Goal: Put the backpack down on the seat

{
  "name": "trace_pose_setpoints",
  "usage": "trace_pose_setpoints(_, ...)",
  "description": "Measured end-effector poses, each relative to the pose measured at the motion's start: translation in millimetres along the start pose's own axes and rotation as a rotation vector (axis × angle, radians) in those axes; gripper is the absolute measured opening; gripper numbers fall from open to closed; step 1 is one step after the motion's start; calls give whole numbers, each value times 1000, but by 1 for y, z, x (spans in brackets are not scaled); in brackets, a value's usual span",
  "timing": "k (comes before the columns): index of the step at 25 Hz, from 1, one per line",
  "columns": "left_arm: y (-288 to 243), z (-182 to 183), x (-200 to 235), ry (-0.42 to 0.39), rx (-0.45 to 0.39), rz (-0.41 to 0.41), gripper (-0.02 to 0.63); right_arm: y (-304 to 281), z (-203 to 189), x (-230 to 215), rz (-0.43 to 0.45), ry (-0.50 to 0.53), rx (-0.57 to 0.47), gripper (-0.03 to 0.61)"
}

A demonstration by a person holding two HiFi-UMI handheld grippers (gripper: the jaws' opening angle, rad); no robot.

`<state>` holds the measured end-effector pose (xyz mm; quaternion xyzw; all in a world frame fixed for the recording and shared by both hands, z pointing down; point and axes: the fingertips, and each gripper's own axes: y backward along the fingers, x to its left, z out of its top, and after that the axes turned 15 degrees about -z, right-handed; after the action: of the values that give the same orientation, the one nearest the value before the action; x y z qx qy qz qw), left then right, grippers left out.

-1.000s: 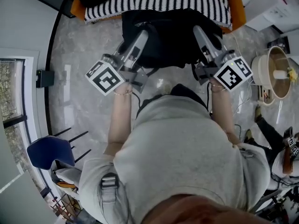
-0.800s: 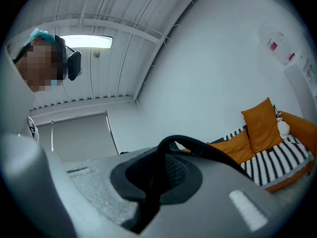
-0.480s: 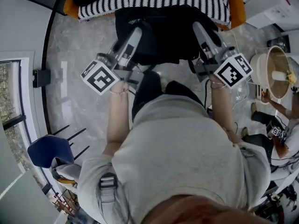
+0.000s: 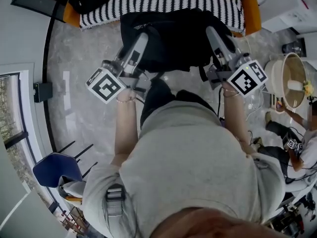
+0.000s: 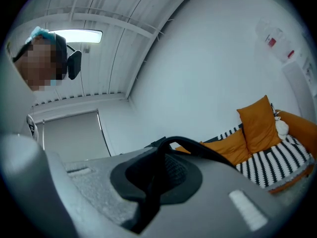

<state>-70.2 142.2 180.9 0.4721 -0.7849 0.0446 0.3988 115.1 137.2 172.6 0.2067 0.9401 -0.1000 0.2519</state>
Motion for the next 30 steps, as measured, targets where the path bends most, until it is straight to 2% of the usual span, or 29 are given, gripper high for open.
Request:
trace_pose_setpoints(2,-10,18,24,0,5,-4,84,-28,4,-5,-10,-2,-6,11)
trace_pose_setpoints(6,-20,34,29,3,31,-21,84,-37,18,-7,-27,-12,-44,11)
trace_pose_setpoints(11,-38,87,88,-1,43,-20,83,-120,27,-10,-46,-19,-52,11)
trace_pose_setpoints(17,-45,103,100,-14,49,-53,84,-137,31,-8,-47,9,-59,11)
trace_pose_setpoints(23,-68,165,187,26,70,-56,83,-240,42,-13,-90,5,-53,11)
trace_pose_setpoints(30,-83,185,235,63,87,-45,83,-293,36,-16,-94,20,0,9)
